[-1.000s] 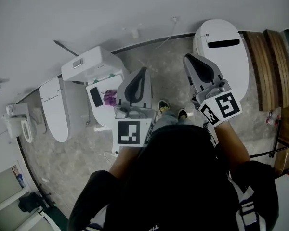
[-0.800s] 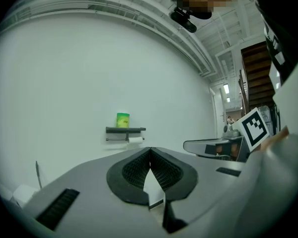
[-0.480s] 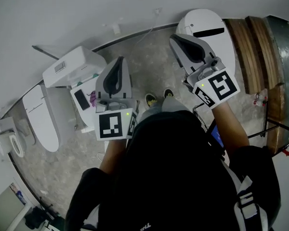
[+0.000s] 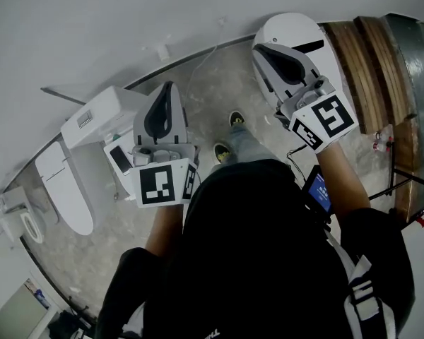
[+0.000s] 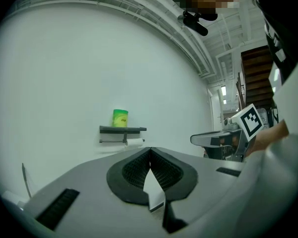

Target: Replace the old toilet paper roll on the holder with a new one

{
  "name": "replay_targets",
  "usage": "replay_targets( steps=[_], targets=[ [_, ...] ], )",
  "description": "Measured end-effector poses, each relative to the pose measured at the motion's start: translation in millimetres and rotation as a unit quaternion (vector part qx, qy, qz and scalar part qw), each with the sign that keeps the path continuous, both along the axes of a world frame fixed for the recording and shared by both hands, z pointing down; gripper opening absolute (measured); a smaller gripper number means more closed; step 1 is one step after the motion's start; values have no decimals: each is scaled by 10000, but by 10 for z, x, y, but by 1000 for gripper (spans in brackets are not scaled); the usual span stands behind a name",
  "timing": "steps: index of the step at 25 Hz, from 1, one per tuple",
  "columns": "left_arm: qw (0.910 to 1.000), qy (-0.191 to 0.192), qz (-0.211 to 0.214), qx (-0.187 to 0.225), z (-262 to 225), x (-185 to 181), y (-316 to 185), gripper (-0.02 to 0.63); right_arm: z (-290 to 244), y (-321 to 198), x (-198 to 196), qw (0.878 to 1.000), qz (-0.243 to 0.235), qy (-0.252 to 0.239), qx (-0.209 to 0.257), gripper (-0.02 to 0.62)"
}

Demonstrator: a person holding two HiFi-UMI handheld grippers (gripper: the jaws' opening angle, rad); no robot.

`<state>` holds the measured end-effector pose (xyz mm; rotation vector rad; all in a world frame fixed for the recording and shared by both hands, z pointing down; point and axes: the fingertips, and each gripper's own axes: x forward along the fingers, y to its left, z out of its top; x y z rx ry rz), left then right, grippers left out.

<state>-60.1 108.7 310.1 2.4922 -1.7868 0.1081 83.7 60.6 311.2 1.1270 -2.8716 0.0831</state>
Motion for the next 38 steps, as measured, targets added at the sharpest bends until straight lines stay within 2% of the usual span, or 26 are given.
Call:
replay_targets(
  steps=[8,18,28,38],
  targets=[
    [9998,-187,-94,-60,5,157,-713,21,79,-698,163,9999,-98,-109,-15,21],
    [9965,-555,-551,-295,105,200,-1354,21,320,-1405,259,9982,-385,-379,-269,20],
    [9961,-566,-588,-334,79,303,-1527,21,321,-1615,373,9969,-305,-643,-326,20],
    [9976,-476,-451,-210,67,114,-1792,21,266,-1792,138,9982,-253,-510,-198,20]
  ],
)
